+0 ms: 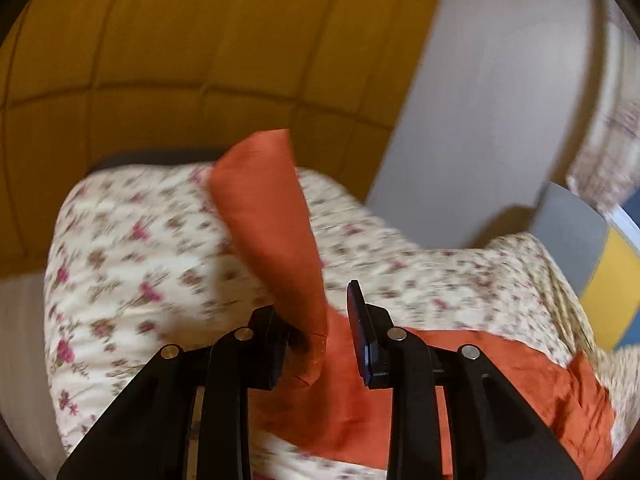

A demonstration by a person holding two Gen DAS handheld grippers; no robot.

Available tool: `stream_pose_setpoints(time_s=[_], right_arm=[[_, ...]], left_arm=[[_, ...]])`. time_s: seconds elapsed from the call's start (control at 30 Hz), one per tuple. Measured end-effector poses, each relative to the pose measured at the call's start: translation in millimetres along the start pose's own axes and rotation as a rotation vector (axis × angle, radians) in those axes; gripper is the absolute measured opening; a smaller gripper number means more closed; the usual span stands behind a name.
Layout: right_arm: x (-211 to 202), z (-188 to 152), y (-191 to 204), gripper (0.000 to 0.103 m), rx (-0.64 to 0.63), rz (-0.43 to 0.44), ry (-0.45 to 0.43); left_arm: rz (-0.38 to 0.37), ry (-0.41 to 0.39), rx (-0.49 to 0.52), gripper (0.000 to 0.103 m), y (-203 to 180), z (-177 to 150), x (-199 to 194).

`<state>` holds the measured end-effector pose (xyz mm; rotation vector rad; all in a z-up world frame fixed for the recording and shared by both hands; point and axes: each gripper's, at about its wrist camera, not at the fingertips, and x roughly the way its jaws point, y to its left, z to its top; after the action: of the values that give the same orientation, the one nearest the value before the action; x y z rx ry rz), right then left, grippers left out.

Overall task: Fold large clothes
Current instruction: 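Close the left gripper on the other sleeve cuff and lift it, then carry the sleeve with the left gripper across the jacket body and open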

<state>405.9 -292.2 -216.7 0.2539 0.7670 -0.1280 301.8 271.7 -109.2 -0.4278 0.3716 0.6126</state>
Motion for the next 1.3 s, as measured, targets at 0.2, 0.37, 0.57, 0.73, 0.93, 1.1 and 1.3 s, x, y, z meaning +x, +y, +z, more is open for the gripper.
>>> stream_pose_setpoints(time_s=[0.2,0.37,0.57,0.73,0.93,1.1,1.3], right_arm=[[-1.2,-0.2,1.3,0.049,0.004,0.006,-0.001],[-1.3,-0.2,1.2,0.049,0.005,0.007,-0.002],[-1.1,-0.5,0.9,0.049,0.005,0.007,-0.002],[-1.2,-0.5,1.0,0.05,0.005,0.007,-0.002],[-1.0,-0.6,1.0,0.05,0.007,0.01,-0.002],[-0.5,-0.4,1.3,0.05,0.008,0.014,-0.002],[-0.5,-0.5,1.1,0.05,0.009,0.014,-0.002]], left_arm=[[-0.102,-0.029,0.131,0.028,-60.7,-14.9,-24.3],[-0.186,-0.04,0.227,0.028,-103.2,-34.7,-41.9],[-0.287,0.007,0.272,0.028,-150.1,-56.3,-62.4],[-0.375,0.001,0.345,0.028,-188.0,-77.9,-81.5],[-0.496,0.0,0.472,0.028,-241.9,-109.6,-107.4],[-0.561,0.039,0.559,0.028,-278.5,-141.3,-115.4],[-0.586,0.094,0.647,0.028,-310.9,-179.7,-116.8]])
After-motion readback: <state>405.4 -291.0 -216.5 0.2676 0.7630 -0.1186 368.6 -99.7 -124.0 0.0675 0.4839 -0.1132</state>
